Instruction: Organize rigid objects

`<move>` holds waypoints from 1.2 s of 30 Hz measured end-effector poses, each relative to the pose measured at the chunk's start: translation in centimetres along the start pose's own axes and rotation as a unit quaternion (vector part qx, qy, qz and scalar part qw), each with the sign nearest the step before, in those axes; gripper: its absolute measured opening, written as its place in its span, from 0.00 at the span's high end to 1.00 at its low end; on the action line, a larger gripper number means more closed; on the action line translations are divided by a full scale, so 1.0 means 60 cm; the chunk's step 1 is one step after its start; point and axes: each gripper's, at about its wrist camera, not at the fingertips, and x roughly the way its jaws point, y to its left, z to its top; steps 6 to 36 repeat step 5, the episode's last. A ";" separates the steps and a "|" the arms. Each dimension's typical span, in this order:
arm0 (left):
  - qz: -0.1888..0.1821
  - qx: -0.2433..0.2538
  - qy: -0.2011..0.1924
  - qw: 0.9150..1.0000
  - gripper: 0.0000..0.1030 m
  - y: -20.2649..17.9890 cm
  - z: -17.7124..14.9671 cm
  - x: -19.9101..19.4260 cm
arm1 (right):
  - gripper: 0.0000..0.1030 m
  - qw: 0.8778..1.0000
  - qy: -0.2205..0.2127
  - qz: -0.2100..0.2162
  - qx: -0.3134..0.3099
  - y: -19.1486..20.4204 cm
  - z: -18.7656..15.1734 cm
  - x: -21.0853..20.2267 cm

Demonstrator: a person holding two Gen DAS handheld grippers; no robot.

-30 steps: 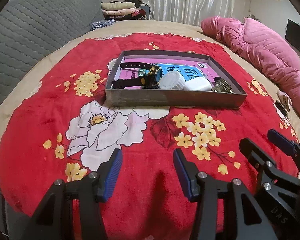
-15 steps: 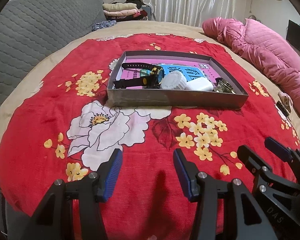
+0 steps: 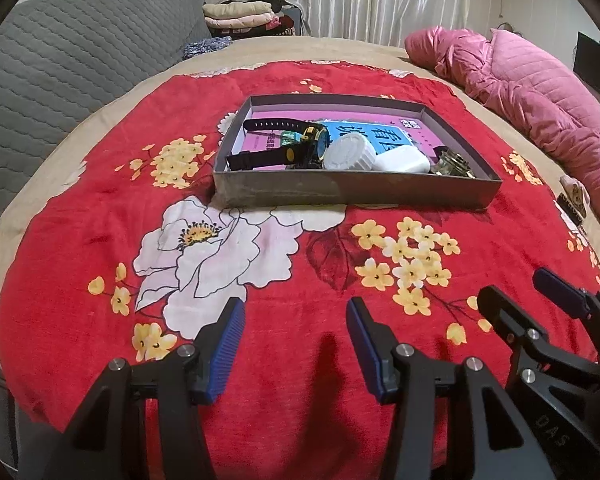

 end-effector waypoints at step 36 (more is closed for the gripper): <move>0.001 -0.002 -0.005 1.000 0.49 0.004 0.001 0.001 | 0.30 1.000 0.001 -0.001 0.000 -0.002 -0.002 0.003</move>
